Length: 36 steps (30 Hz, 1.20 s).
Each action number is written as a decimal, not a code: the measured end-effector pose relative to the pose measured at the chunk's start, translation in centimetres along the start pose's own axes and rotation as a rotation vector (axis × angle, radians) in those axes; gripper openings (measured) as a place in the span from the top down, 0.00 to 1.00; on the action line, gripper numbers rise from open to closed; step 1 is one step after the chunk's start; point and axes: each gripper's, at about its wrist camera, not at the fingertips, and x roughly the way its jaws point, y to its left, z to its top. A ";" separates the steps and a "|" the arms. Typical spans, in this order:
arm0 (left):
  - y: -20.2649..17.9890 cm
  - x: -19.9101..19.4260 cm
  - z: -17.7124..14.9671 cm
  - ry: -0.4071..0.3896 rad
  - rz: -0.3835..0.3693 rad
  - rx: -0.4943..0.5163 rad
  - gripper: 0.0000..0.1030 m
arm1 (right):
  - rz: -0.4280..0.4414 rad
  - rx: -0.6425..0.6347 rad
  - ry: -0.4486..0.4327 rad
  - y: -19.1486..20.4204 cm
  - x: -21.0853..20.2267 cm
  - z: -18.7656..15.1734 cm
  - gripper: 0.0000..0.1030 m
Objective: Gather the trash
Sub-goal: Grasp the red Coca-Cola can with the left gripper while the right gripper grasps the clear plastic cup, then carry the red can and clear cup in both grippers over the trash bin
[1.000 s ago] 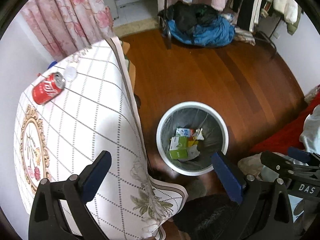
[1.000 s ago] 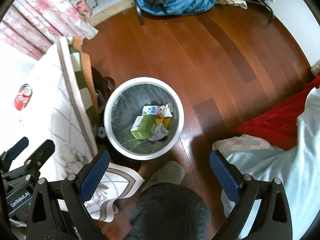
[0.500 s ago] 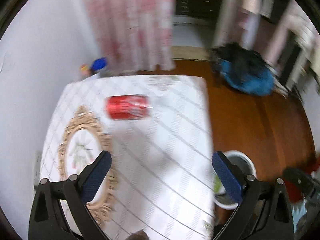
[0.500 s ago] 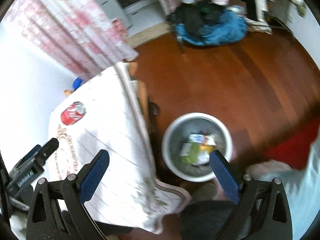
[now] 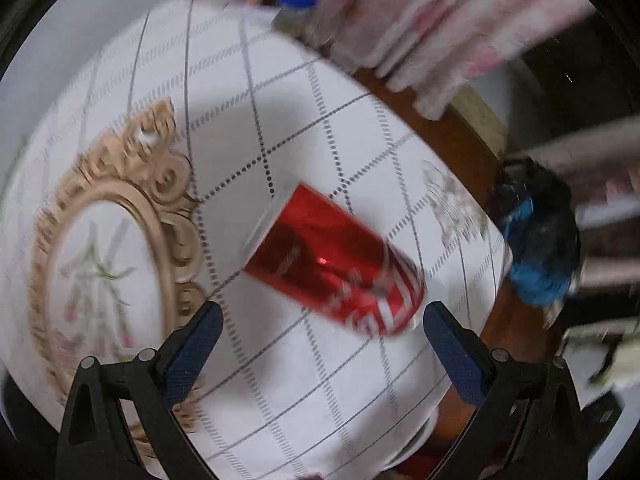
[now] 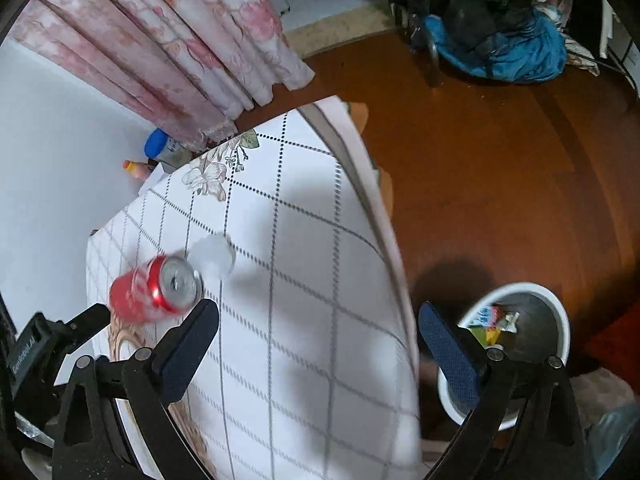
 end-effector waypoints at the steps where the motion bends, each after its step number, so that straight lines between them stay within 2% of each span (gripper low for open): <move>1: 0.4 1.0 0.7 0.022 -0.020 -0.051 0.01 | 0.000 -0.001 0.003 0.1 0.4 0.4 0.02; 3: 0.8 2.0 1.6 0.041 -0.036 -0.119 0.01 | 0.009 -0.002 0.007 0.6 1.5 1.2 0.02; 4: 1.1 2.3 1.9 0.040 -0.045 -0.142 0.05 | 0.012 -0.003 0.010 0.8 2.0 1.6 0.02; 5: 1.6 2.5 2.0 0.027 -0.046 -0.164 0.17 | 0.025 -0.001 0.014 1.0 2.6 1.8 0.02; 6: 1.7 2.2 2.0 0.007 -0.049 -0.167 0.19 | 0.038 -0.002 0.017 1.2 2.9 1.9 0.02; 8: 1.8 1.6 1.8 -0.026 -0.032 -0.116 0.21 | 0.054 -0.010 0.018 1.5 3.3 1.9 0.02; 10: 1.9 1.0 1.2 -0.054 0.004 -0.016 0.21 | 0.081 -0.021 0.018 2.1 3.7 1.9 0.02; 15: 3.7 -1.2 0.0 -0.128 0.148 0.250 0.21 | 0.131 -0.065 0.028 4.2 4.6 1.7 0.02; 17: 5.3 -1.2 -0.3 -0.099 0.147 0.280 0.21 | 0.149 -0.088 0.035 5.5 5.2 1.5 0.02; 20: 6.8 -0.5 -0.2 -0.052 0.077 0.248 0.20 | 0.151 -0.108 0.044 7.0 6.4 1.2 0.03; 21: 7.1 0.0 -0.1 -0.026 0.059 0.232 0.20 | 0.153 -0.113 0.048 7.4 6.8 1.1 0.05; 23: 7.1 0.6 -0.2 -0.008 0.049 0.231 0.20 | 0.154 -0.122 0.054 8.3 7.5 1.0 0.15; 25: 6.2 1.2 -0.5 0.011 0.053 0.238 0.20 | 0.160 -0.131 0.053 8.8 7.8 0.9 0.18; 27: 5.3 1.3 -1.1 -0.002 0.079 0.262 0.20 | 0.164 -0.138 0.046 9.1 8.1 1.0 0.23; 29: 5.0 1.3 -1.4 -0.021 0.088 0.273 0.21 | 0.157 -0.148 0.052 9.4 8.6 1.0 0.35; 30: 4.8 1.3 -1.4 -0.030 0.085 0.272 0.22 | 0.152 -0.157 0.036 9.6 8.6 1.0 0.38; 31: 4.9 1.1 -1.5 -0.041 0.077 0.275 0.33 | 0.155 -0.167 0.036 9.7 8.6 1.0 0.51; 32: 4.8 0.9 -1.7 -0.054 0.078 0.284 0.33 | 0.155 -0.175 0.041 9.8 8.8 0.9 0.57; 36: 4.6 -0.4 -2.6 -0.115 0.130 0.350 0.34 | 0.131 -0.222 0.010 10.2 8.3 0.4 0.57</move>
